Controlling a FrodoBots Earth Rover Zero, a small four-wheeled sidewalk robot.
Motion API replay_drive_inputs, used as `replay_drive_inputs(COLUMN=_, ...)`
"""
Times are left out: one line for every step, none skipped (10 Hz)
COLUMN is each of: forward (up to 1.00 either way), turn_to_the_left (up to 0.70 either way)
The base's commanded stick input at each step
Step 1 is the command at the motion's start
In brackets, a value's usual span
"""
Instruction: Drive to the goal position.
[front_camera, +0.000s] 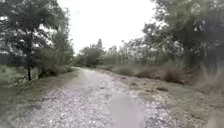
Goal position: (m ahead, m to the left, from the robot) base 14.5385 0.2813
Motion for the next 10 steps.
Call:
replay_drive_inputs(forward=0.30, turn_to_the_left=0.00)
replay_drive_inputs(forward=0.30, turn_to_the_left=0.00)
replay_drive_inputs(forward=0.30, turn_to_the_left=0.00)
replay_drive_inputs(forward=0.30, turn_to_the_left=0.00)
replay_drive_inputs(forward=0.30, turn_to_the_left=0.00)
replay_drive_inputs(forward=0.30, turn_to_the_left=0.00)
replay_drive_inputs(forward=0.30, turn_to_the_left=0.00)
replay_drive_inputs(forward=0.30, turn_to_the_left=0.00)
replay_drive_inputs(forward=0.30, turn_to_the_left=0.00)
replay_drive_inputs(forward=0.30, turn_to_the_left=0.00)
